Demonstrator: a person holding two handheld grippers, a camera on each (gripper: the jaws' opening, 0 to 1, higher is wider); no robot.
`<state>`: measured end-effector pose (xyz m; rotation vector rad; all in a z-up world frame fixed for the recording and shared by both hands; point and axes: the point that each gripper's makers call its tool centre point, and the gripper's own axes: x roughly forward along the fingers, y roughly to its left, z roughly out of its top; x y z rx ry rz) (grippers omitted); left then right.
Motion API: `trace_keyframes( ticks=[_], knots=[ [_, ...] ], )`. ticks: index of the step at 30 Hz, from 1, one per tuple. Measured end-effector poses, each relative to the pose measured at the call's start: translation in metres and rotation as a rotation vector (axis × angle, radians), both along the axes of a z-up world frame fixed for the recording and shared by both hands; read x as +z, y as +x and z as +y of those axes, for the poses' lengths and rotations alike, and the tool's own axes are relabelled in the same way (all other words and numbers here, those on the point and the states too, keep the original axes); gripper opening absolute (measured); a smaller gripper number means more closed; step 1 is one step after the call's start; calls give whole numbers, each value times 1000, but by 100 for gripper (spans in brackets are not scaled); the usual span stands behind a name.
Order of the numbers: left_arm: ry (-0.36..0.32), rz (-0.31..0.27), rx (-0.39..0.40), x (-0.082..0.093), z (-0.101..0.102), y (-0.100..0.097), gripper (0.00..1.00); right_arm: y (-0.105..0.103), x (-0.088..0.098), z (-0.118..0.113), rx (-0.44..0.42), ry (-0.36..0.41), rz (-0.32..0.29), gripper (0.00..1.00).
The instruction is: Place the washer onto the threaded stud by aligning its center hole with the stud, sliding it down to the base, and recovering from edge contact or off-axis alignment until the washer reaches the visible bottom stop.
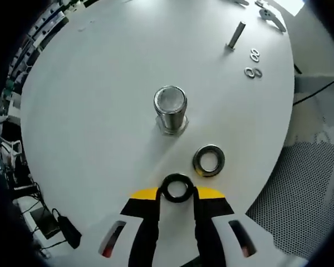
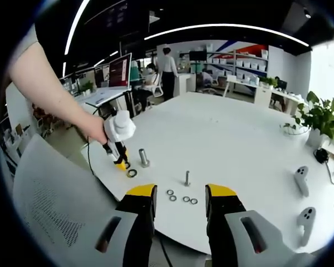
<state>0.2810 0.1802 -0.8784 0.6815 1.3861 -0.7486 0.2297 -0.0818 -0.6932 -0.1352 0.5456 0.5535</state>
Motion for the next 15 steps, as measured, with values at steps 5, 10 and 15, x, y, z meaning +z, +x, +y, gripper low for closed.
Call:
trace_keyframes(
  ticks=[5, 10, 15],
  knots=[
    [45, 29, -12, 0, -1, 0, 21, 0, -1, 0, 1, -6, 2, 37],
    [87, 59, 12, -2, -1, 2, 21, 0, -1, -1, -2, -7, 4, 37],
    [83, 57, 35, 9, -6, -10, 21, 0, -1, -2, -5, -6, 1, 37]
  ],
)
